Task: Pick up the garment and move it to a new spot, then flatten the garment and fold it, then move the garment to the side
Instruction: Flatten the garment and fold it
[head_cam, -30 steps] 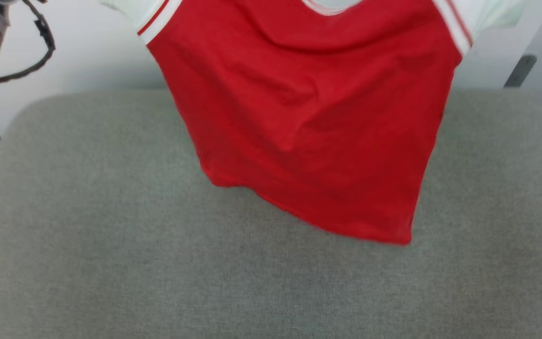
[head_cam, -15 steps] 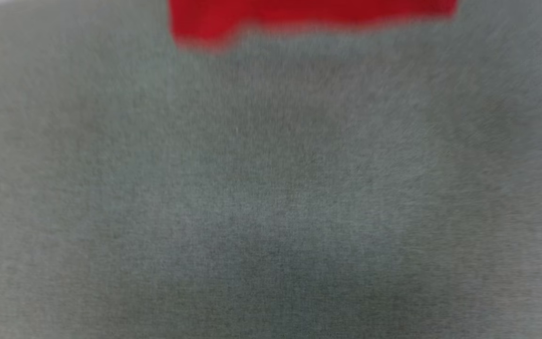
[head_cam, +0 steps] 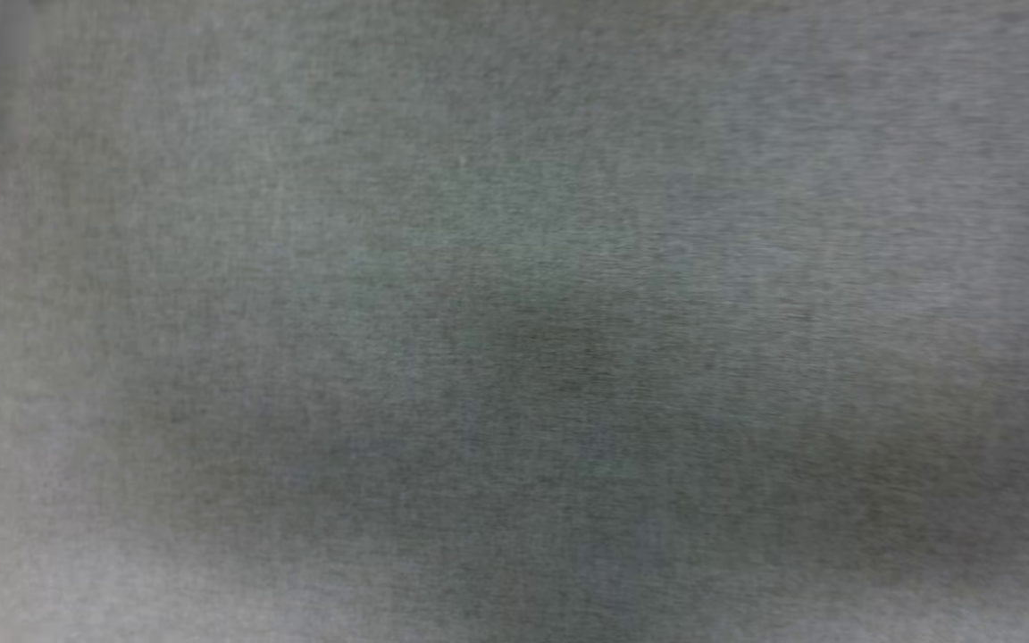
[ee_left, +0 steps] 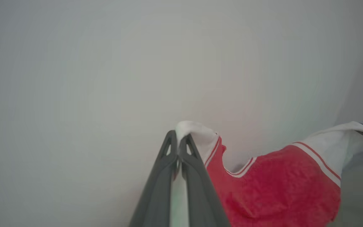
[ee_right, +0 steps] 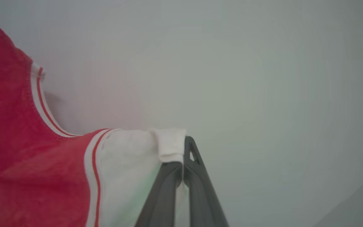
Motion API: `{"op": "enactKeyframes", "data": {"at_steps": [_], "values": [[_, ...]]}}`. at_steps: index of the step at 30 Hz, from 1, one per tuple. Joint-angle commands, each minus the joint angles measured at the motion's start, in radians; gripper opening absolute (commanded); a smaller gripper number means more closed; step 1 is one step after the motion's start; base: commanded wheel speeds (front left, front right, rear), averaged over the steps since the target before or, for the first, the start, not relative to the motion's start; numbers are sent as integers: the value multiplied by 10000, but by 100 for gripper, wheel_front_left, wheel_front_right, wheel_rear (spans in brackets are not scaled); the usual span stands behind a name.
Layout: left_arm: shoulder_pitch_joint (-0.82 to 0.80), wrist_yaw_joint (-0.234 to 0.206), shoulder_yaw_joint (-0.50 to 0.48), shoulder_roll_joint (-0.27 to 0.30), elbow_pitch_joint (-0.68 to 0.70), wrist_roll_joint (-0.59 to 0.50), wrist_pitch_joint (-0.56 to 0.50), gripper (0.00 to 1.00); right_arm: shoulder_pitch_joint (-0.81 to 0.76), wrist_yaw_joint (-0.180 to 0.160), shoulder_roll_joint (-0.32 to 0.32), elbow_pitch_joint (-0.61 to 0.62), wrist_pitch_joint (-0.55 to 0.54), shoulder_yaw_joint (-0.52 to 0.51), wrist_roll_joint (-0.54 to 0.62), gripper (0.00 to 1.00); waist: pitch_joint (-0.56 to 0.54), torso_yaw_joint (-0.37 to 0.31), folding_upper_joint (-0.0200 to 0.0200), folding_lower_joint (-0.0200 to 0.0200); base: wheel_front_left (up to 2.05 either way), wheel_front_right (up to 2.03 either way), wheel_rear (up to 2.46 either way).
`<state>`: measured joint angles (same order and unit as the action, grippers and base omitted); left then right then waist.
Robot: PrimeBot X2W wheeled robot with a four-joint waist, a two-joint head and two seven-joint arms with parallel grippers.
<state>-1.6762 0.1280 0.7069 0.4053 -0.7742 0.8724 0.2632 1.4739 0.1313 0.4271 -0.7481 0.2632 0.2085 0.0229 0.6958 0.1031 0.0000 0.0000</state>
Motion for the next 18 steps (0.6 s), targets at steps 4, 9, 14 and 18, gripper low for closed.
{"op": "enactKeyframes", "data": {"at_steps": [4, 9, 14, 18], "values": [[1340, 10, 825, -72, 56, 394, -3, 0, -1033, -10, -80, -480, 8, 252, -1075, 0, -228, 569, 0, 0, 0, 0, 0], [2881, 10, 2198, 408, 603, 1440, -648, 0, -2591, -10, 235, -194, -17, 1302, -3222, 0, -1149, 609, 0, 0, 0, 0, 0], [4491, 13, 3187, 1343, 1936, 2459, -912, 0, -4782, -10, 1223, 1286, -26, 2005, -5043, 0, -2263, 495, 0, 0, 0, 0, 0], [6016, 13, 3768, 2589, 3196, 2883, -786, 0, -7098, -10, 2144, 2448, -18, 2014, -5806, 0, -3214, 301, 0, 0, 0, 0, 0]]}}
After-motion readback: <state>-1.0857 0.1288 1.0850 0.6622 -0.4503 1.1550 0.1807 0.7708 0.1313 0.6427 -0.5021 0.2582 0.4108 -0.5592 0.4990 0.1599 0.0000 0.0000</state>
